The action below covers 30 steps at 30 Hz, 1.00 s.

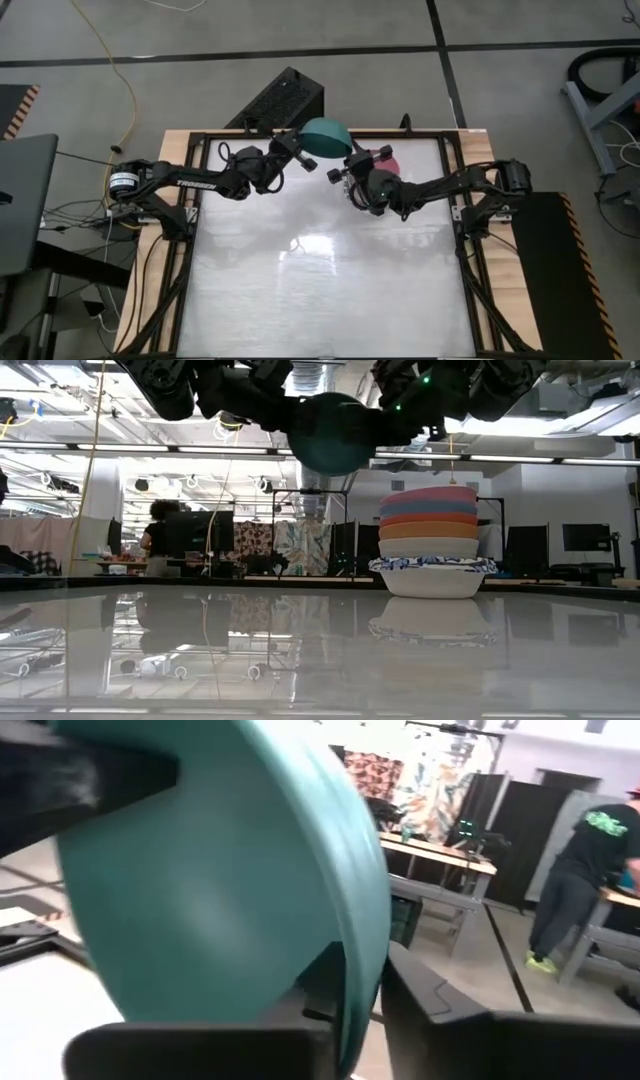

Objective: Nest bowls inside each other
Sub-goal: Stack the green bowl on top of the pink bowl

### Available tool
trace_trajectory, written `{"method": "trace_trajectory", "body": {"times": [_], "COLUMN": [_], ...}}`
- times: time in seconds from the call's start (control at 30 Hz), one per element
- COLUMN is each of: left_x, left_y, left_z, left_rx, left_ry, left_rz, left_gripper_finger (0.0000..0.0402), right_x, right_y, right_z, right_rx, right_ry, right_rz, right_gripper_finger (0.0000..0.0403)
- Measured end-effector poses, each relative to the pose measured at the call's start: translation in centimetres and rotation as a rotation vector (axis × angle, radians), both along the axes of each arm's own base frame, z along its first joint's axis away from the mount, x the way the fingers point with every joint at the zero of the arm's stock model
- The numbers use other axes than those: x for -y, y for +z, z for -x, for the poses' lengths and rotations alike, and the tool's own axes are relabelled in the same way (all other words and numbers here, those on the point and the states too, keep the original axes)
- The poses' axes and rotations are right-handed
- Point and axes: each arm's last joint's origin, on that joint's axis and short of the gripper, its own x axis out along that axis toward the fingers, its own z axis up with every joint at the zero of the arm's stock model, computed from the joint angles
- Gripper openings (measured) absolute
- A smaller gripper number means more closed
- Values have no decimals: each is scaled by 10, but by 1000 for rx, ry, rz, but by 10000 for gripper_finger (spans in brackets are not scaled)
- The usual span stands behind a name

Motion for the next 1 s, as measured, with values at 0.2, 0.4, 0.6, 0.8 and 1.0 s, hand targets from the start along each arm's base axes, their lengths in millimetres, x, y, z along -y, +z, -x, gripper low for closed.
{"method": "trace_trajectory", "body": {"times": [0.2,0.4,0.6,0.8,1.0], "left_x": [0,1,0,3,3], "left_y": [-5,-11,-19,-20,-21], "left_z": [-2,-4,-7,-8,-7], "left_rx": [-22,-78,-127,-143,-172], "left_ry": [-31,-86,-164,-207,-152], "left_rz": [34,58,98,104,90], "left_gripper_finger": [6,70,168,237,251], "right_x": [1,1,0,1,4], "right_y": [0,-2,-6,2,13], "right_z": [1,1,0,5,17], "right_rx": [5,-1,-62,-70,-95], "right_ry": [-29,-38,-9,47,22], "right_rz": [-6,-13,-6,-4,-26], "right_gripper_finger": [12,12,10,9,9]}}
